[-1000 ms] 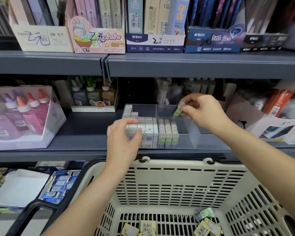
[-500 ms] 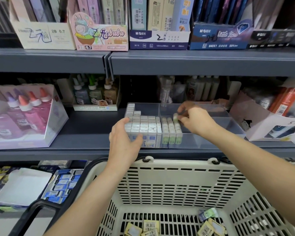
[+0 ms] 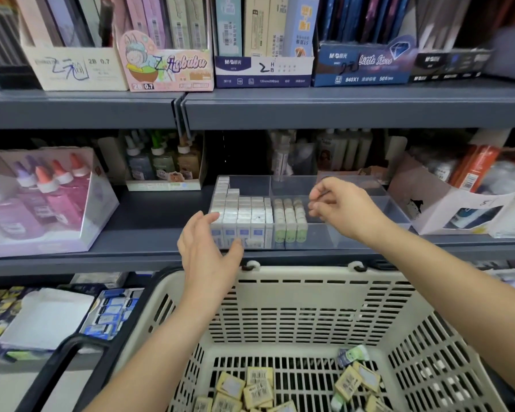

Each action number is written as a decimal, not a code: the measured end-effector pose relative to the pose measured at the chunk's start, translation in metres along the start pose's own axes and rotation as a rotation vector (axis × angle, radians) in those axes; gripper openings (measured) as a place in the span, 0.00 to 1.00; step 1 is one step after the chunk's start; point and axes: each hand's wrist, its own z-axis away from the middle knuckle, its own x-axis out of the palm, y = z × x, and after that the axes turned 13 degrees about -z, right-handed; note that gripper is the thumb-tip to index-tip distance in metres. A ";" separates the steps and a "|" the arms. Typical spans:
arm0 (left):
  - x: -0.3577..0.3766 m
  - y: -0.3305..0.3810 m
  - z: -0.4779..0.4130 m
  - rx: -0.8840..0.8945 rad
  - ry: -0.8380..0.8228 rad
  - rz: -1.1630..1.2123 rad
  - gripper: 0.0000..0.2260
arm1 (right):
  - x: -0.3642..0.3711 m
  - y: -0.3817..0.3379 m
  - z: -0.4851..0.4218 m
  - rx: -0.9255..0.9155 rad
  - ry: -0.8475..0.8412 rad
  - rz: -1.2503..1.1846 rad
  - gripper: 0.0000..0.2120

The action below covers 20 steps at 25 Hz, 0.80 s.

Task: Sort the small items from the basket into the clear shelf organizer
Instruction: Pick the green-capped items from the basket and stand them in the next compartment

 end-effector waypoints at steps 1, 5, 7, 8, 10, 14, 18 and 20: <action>-0.003 0.003 0.008 0.037 -0.023 -0.005 0.23 | -0.001 -0.002 0.015 -0.037 0.011 -0.090 0.13; -0.019 0.012 0.039 0.259 -0.251 -0.105 0.22 | 0.032 0.007 0.086 -0.099 -0.202 -0.147 0.13; -0.032 0.004 0.051 0.316 -0.433 -0.210 0.21 | 0.061 0.017 0.113 -0.065 -0.417 -0.049 0.09; -0.039 -0.004 0.057 0.299 -0.527 -0.270 0.21 | 0.075 0.022 0.123 -0.064 -0.520 0.003 0.07; -0.050 -0.024 0.068 0.206 -0.666 -0.355 0.20 | 0.106 0.030 0.137 -0.098 -0.665 0.093 0.10; -0.054 -0.049 0.085 0.041 -0.767 -0.291 0.15 | 0.174 0.043 0.163 -0.187 -0.880 0.204 0.10; -0.053 -0.058 0.083 0.090 -0.756 -0.344 0.14 | 0.218 0.053 0.187 -0.383 -1.106 0.508 0.17; -0.052 -0.059 0.078 0.095 -0.745 -0.356 0.14 | 0.223 0.060 0.193 -0.467 -1.075 0.574 0.18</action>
